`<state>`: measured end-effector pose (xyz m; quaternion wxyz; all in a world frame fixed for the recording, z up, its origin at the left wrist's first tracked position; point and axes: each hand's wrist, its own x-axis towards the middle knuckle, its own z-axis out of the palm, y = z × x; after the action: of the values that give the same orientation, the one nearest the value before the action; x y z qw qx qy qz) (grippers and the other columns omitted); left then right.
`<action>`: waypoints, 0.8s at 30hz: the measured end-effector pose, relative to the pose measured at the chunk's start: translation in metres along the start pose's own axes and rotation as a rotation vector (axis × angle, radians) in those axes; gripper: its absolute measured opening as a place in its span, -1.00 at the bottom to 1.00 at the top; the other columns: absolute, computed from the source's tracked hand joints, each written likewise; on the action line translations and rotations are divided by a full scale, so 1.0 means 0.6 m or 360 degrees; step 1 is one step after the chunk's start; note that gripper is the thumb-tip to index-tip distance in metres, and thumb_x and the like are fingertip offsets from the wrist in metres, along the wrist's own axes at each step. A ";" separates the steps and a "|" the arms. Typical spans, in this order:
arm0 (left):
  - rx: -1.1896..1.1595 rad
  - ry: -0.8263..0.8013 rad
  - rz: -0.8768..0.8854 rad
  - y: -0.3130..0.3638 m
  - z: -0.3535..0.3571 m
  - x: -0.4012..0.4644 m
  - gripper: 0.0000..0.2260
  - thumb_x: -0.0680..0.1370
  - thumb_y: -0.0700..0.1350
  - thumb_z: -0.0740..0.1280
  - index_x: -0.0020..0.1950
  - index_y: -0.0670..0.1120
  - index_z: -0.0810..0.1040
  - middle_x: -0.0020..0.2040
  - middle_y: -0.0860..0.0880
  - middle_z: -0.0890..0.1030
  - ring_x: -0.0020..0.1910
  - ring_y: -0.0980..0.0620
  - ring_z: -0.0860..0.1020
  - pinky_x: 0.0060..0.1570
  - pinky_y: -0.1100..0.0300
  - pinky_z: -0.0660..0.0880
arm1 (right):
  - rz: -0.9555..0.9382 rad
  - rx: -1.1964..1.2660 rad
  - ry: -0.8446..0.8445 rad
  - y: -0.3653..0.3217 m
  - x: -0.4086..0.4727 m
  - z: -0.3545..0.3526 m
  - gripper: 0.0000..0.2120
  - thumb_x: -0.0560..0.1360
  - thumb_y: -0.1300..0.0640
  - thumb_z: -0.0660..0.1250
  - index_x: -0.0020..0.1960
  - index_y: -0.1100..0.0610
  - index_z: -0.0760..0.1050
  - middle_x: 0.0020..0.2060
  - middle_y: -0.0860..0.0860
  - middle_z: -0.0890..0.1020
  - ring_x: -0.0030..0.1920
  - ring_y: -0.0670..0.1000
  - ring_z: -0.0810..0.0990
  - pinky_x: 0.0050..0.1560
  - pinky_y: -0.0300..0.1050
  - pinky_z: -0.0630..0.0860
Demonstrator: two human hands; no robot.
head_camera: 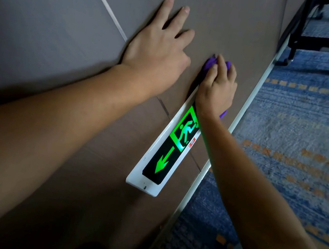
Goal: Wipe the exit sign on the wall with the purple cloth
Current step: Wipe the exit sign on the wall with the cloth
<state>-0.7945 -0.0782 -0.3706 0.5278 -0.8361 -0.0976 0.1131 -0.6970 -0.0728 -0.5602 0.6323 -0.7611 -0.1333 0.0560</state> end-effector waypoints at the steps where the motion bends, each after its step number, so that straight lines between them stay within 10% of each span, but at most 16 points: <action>1: 0.0024 -0.0007 0.0006 0.001 0.001 0.000 -0.59 0.70 0.16 0.06 0.44 0.16 0.56 0.66 -0.15 0.24 0.68 -0.33 0.01 0.61 -0.35 -0.10 | -0.0015 0.0029 -0.0010 0.004 -0.010 0.000 -0.59 0.67 -0.19 0.05 0.47 -0.27 0.43 0.53 -0.08 0.41 0.35 0.13 0.48 0.14 -0.10 0.31; 24: 0.0013 -0.0058 0.0013 0.000 -0.004 -0.003 -0.59 0.69 0.20 0.07 0.43 0.20 0.56 0.67 -0.11 0.24 0.68 -0.33 0.01 0.61 -0.36 -0.08 | -0.0211 -0.0136 -0.0223 0.025 -0.044 -0.020 -0.55 0.70 -0.13 0.10 0.58 -0.19 0.27 0.58 -0.07 0.34 0.36 0.18 0.45 0.07 0.03 0.50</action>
<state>-0.7953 -0.0810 -0.3695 0.5289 -0.8321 -0.1034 0.1310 -0.7172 -0.0939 -0.5744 0.5907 -0.7712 -0.2294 0.0613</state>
